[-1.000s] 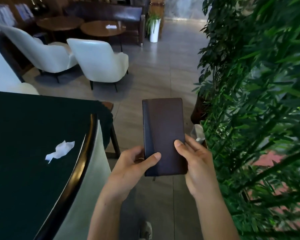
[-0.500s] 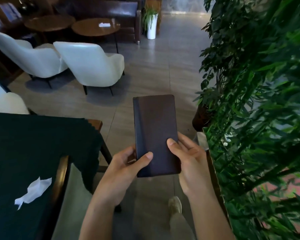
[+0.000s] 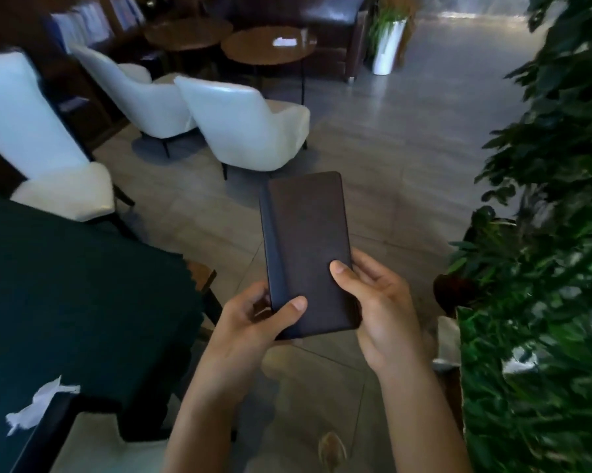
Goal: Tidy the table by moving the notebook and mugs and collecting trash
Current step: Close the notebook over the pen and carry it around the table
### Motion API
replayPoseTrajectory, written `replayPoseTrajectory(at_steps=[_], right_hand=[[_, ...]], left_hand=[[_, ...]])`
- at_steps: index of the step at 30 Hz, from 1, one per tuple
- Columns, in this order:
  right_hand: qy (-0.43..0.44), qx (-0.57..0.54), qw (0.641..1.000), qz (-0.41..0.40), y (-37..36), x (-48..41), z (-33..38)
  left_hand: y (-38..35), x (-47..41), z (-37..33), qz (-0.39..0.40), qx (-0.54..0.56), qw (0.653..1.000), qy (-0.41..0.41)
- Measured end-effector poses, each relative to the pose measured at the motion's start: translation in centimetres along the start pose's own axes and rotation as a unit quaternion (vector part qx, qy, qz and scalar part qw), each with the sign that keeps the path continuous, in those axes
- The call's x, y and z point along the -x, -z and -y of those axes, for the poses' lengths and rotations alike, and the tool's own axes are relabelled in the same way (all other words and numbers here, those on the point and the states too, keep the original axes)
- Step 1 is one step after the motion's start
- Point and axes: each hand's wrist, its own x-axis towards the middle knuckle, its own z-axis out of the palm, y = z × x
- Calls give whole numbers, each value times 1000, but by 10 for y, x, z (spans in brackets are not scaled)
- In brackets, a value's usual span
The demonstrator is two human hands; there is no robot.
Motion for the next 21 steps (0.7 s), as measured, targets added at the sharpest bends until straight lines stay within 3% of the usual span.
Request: replayPoseTrajectory(at_steps=[9,21], right_hand=[[-81,47,987,133,-80,-80,-32],[-143,207,934,255,-253,-200,-121]], left_hand=[[66,-33,-5,-153,37,987,-10],[237,-120,-24,-332,64,941,-12]])
